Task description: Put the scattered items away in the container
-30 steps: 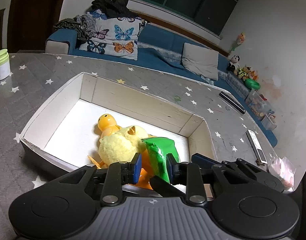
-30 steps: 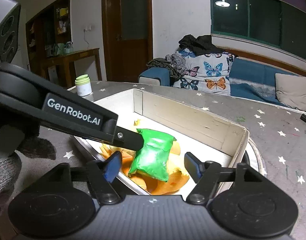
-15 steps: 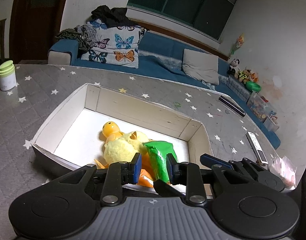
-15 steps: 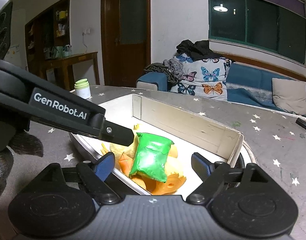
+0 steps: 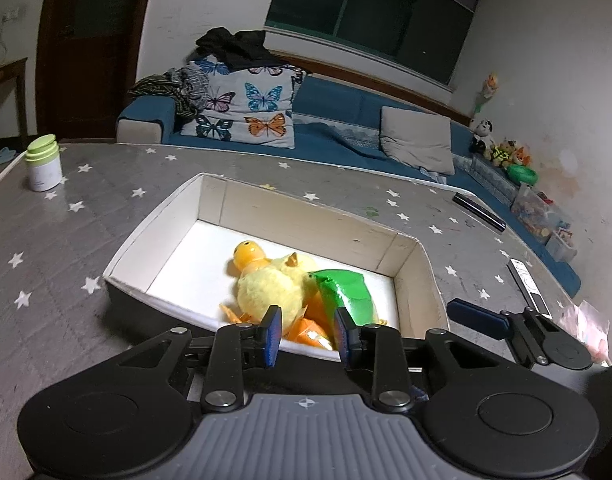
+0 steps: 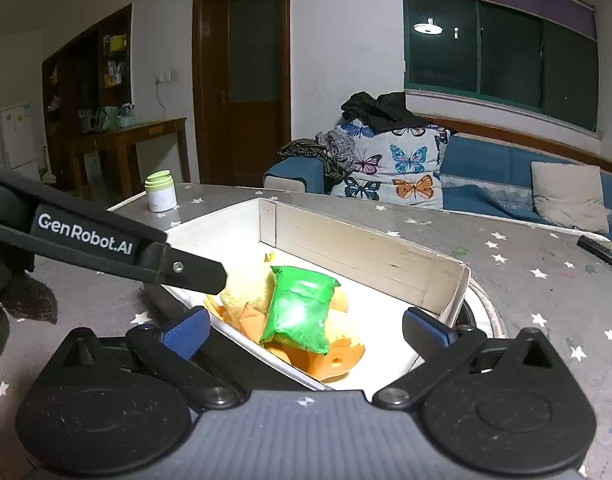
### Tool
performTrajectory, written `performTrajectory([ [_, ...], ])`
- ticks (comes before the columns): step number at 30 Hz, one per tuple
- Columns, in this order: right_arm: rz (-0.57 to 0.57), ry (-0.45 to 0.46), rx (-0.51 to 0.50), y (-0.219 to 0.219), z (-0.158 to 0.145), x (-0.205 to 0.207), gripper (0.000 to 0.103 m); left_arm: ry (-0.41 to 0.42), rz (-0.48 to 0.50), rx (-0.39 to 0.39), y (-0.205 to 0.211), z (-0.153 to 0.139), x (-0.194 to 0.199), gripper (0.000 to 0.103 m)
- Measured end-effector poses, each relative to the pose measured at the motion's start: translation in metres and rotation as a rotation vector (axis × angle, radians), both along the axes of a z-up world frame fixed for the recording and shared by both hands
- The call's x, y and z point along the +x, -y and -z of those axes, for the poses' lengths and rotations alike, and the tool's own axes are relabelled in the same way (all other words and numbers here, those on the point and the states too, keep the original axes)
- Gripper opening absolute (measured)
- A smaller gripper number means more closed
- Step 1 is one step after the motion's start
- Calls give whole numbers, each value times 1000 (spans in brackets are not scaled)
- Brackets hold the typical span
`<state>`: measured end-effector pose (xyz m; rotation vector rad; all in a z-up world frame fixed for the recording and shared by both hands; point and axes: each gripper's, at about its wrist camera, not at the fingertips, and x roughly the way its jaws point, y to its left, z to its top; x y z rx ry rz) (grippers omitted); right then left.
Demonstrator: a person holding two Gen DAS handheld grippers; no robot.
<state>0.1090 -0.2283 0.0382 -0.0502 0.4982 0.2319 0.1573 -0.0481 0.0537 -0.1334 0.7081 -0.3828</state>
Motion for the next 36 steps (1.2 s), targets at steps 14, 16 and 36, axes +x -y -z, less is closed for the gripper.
performTrajectory([
  [14, 80, 22, 10, 3, -2, -19, 103, 12, -45, 86, -5, 8, -28, 36],
  [16, 89, 23, 4, 2, -1, -22, 103, 11, -55, 94, -6, 10, -32, 36],
  [36, 109, -10, 13, -4, 16, -53, 103, 88, -170, 246, -12, 21, -58, 36],
])
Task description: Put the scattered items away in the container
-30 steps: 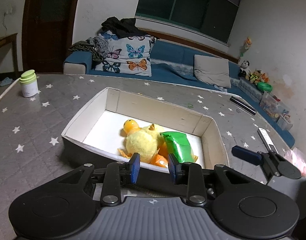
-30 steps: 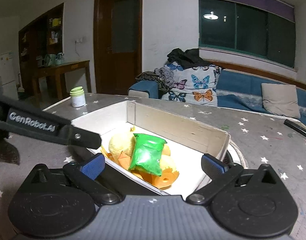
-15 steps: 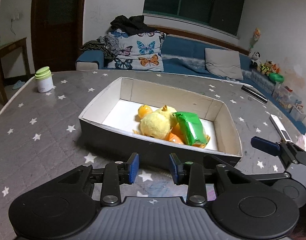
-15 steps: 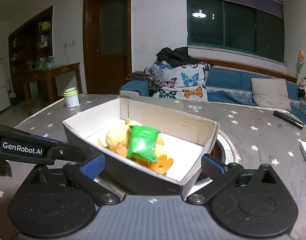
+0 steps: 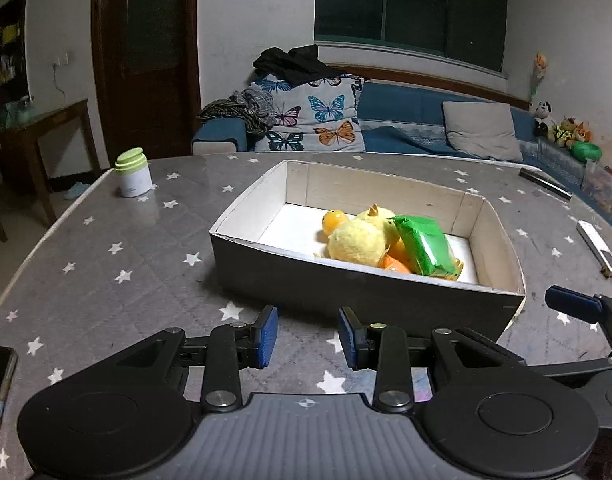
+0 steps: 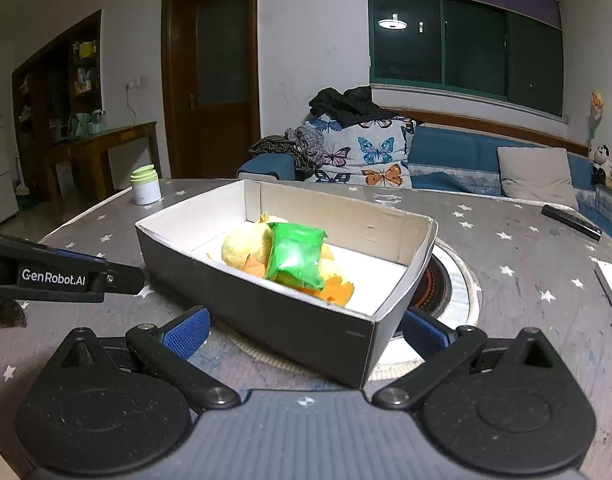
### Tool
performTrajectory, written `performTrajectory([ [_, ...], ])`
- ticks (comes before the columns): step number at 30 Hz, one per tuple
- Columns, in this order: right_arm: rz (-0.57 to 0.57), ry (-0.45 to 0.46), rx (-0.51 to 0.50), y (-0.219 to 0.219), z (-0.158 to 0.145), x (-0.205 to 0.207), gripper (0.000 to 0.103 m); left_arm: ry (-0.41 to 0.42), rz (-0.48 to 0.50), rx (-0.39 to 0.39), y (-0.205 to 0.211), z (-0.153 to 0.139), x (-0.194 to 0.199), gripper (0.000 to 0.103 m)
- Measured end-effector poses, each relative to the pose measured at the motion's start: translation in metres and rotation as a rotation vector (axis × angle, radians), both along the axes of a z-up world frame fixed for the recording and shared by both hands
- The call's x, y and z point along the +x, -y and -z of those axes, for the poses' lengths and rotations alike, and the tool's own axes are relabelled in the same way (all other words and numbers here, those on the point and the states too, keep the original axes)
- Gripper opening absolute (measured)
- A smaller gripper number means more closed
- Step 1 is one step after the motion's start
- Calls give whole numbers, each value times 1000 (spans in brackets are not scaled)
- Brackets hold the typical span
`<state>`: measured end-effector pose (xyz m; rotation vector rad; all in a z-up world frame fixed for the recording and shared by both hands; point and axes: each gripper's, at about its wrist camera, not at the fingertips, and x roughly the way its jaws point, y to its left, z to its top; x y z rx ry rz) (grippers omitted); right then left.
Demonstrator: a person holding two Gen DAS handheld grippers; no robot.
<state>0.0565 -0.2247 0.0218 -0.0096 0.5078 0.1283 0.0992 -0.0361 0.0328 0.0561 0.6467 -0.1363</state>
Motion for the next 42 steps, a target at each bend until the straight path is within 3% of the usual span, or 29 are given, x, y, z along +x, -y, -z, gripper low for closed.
performTrajectory([
  [5, 7, -9, 17, 0, 1, -4, 103, 14, -22, 51, 4, 4, -7, 36],
  [42, 55, -93, 0, -10, 17, -15, 103, 14, -72, 41, -1, 25, -28, 36],
])
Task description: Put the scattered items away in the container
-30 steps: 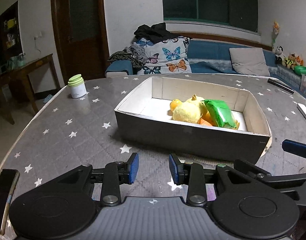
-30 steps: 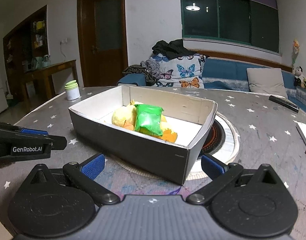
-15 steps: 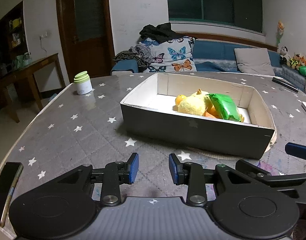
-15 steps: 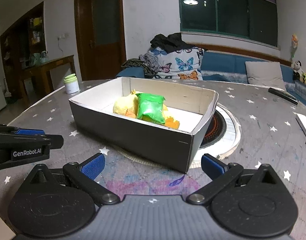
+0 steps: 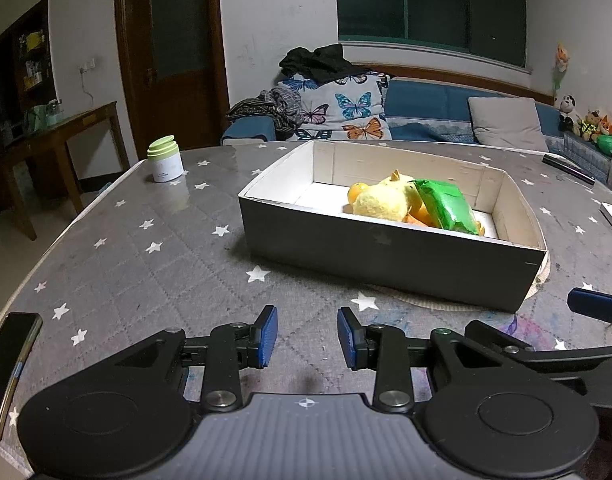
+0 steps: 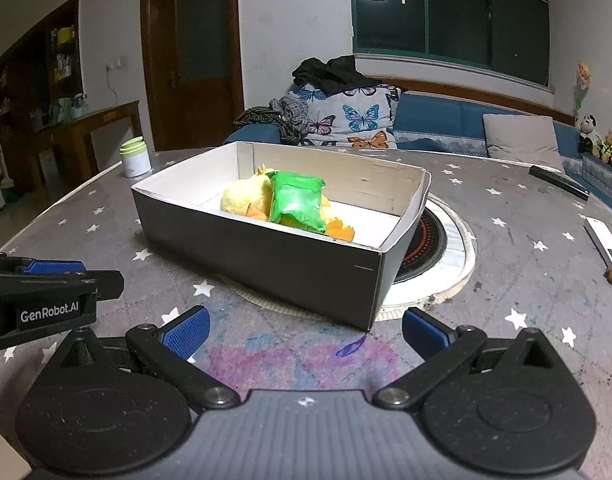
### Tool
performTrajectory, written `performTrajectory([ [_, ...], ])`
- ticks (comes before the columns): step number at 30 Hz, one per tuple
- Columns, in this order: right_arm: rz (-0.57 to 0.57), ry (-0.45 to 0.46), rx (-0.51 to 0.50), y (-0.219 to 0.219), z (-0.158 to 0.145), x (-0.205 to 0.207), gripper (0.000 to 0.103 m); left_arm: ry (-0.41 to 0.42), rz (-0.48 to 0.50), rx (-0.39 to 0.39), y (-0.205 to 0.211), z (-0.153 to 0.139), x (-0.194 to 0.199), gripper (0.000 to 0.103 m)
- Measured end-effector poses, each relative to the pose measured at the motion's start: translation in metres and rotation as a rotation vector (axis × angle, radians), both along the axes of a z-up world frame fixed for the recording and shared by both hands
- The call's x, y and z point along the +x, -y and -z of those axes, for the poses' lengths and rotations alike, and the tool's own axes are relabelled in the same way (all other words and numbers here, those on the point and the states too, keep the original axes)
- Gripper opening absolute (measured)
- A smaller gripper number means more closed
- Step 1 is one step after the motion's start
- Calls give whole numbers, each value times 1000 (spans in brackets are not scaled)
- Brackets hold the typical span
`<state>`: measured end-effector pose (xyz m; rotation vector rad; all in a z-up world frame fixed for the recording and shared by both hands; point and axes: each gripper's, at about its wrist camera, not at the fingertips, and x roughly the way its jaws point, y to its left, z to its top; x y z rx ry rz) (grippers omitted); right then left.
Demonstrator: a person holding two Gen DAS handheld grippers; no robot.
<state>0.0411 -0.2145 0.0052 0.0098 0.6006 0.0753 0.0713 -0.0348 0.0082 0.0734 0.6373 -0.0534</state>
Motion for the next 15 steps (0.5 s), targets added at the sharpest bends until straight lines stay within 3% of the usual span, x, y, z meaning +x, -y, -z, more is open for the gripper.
performTrajectory([
  [15, 18, -19, 9, 0, 5, 8, 103, -7, 4, -1, 1, 4, 7, 36],
])
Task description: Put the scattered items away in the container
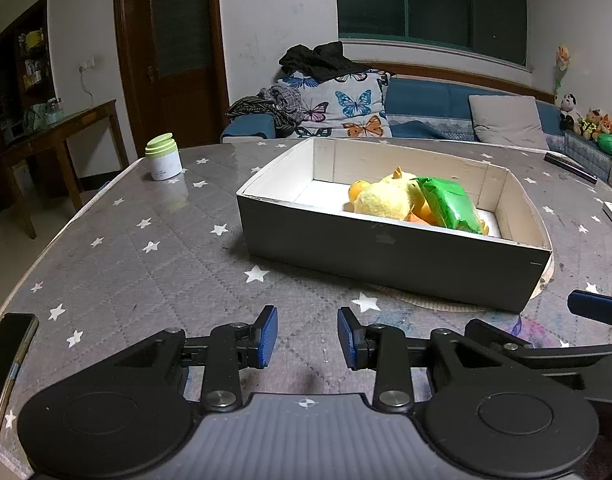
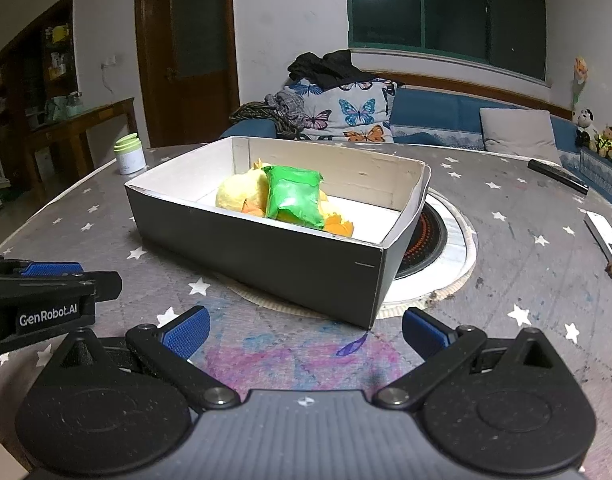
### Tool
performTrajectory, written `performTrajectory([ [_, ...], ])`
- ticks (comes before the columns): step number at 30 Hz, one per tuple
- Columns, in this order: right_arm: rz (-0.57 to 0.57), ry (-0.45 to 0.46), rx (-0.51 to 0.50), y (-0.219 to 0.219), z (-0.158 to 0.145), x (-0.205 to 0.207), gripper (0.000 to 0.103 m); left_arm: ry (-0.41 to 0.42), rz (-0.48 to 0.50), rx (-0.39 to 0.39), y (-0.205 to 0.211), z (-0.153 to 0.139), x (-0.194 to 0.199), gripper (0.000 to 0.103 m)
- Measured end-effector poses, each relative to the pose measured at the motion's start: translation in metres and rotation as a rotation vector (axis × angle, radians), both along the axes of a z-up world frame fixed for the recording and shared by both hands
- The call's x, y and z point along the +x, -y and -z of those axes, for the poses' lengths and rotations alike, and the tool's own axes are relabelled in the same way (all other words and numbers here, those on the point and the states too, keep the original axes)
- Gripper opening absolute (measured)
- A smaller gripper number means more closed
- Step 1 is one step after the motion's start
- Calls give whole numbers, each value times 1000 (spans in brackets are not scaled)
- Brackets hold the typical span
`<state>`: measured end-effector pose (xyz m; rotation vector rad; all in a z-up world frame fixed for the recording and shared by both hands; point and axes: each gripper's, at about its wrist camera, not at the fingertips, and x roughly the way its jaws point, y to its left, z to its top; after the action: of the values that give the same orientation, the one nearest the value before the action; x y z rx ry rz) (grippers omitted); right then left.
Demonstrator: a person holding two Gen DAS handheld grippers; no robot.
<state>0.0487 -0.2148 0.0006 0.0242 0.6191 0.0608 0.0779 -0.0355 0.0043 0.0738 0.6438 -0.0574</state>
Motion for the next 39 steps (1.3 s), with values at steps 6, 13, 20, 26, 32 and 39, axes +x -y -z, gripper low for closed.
performTrajectory([
  [6, 4, -9, 4, 0, 2, 5, 103, -7, 4, -11, 1, 1, 4, 36],
  [13, 8, -17, 8, -1, 3, 11, 103, -3, 4, -4, 1, -2, 12, 36],
  [20, 15, -30, 18, -2, 5, 19, 103, -5, 12, 3, 2, -3, 22, 36],
  [26, 28, -39, 24, -3, 5, 27, 103, -9, 19, 8, 2, -4, 31, 35],
  [32, 28, -48, 26, -7, 6, 35, 103, -4, 22, 17, 3, -6, 38, 35],
  [39, 41, -54, 28, -9, 6, 43, 103, -7, 28, 18, 4, -6, 45, 36],
])
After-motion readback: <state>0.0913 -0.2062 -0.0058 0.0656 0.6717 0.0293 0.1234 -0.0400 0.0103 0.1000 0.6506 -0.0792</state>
